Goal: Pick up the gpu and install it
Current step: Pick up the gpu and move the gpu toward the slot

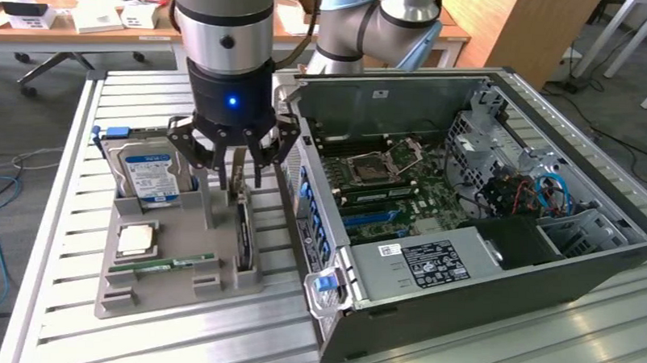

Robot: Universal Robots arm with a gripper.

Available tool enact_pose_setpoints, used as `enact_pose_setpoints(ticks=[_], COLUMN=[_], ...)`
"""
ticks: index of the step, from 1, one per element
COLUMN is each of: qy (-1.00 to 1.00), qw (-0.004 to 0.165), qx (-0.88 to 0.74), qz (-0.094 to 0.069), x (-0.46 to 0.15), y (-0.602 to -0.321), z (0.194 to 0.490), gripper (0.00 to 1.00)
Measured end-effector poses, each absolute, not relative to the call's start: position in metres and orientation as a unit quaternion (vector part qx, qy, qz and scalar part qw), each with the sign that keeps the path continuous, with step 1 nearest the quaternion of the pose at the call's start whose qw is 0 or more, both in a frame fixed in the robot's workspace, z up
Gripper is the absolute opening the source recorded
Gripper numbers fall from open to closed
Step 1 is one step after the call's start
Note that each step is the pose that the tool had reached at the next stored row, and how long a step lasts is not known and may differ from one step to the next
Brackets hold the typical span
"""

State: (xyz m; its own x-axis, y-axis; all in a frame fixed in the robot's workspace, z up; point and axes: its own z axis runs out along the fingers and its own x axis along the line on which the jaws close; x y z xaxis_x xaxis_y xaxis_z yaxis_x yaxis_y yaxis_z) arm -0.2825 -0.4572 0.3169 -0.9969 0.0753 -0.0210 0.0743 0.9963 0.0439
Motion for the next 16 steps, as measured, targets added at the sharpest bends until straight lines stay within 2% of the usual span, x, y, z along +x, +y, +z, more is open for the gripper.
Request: enact_pose_setpoints(ticks=[16], qy=[0.999], qw=[0.011], qx=[0.037], qz=[0.022], x=[-0.282], y=[-0.457], z=[0.288], gripper=[0.47])
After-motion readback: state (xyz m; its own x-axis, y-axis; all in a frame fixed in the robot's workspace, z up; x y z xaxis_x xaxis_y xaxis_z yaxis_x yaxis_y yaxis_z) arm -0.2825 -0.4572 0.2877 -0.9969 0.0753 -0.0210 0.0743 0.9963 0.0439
